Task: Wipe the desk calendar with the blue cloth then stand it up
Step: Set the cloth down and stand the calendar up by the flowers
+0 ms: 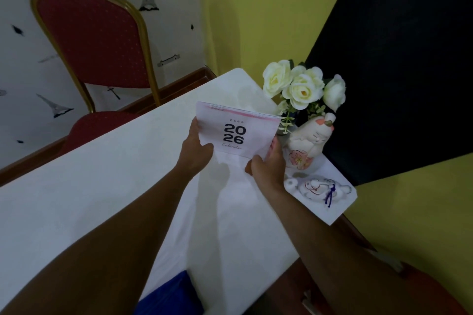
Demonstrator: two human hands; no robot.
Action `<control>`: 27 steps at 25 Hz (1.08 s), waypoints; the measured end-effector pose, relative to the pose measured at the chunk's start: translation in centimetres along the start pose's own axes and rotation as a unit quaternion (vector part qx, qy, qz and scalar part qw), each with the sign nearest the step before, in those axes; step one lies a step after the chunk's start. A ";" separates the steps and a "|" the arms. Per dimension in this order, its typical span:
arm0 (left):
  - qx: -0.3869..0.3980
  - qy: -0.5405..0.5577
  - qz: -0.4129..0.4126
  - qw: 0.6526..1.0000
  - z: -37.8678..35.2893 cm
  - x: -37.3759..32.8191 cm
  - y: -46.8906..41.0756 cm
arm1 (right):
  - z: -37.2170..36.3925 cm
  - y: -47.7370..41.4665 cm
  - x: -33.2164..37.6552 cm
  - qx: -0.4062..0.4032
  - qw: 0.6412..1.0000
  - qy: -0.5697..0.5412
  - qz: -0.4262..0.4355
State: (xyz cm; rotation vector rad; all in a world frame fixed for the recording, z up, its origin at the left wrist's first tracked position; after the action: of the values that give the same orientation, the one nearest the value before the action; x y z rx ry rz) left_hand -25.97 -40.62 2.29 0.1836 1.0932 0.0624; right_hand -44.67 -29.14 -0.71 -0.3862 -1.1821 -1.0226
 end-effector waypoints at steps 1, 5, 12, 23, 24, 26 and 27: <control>0.000 -0.001 -0.003 1.000 -0.1 -0.1 -0.2 | 0.0 0.1 0.1 0.001 1.000 0.002 -0.001; -0.001 -0.005 -0.009 1.000 -0.2 -0.2 -0.4 | 0.0 0.1 0.1 0.002 1.000 0.012 0.011; 0.021 -0.011 -0.016 1.000 -1.0 -0.3 -1.2 | 0.2 -0.3 -0.4 -0.011 1.000 -0.017 0.010; 0.071 -0.034 -0.084 0.993 -0.4 -2.4 0.1 | -0.3 -0.8 -2.1 0.008 0.999 0.011 0.039; 0.074 -0.063 -0.068 0.993 0.0 -1.5 0.3 | -0.1 -0.4 -1.9 0.001 0.999 0.010 0.046; 0.076 -0.119 -0.020 0.990 1.1 0.8 0.7 | 0.1 0.3 -1.3 -0.013 0.998 -0.001 0.062; 0.076 -0.137 0.000 0.988 2.2 1.4 1.3 | 0.5 1.3 -0.4 -0.014 0.998 -0.001 0.068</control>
State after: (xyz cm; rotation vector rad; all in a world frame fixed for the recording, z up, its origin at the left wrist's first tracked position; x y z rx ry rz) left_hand -23.33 -39.36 2.23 0.3190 0.8225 -0.0463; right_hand -43.87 -27.95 -0.53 -0.4839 -1.1292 -0.9219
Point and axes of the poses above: each hand's wrist, its own y-axis away from the middle knuckle, its own z-axis out of the back of the hand, x = y × z, the point moved 10 cm from there along -y, towards the middle knuckle, and after that the axes turned 14 degrees about -x, right-handed, at the moved point
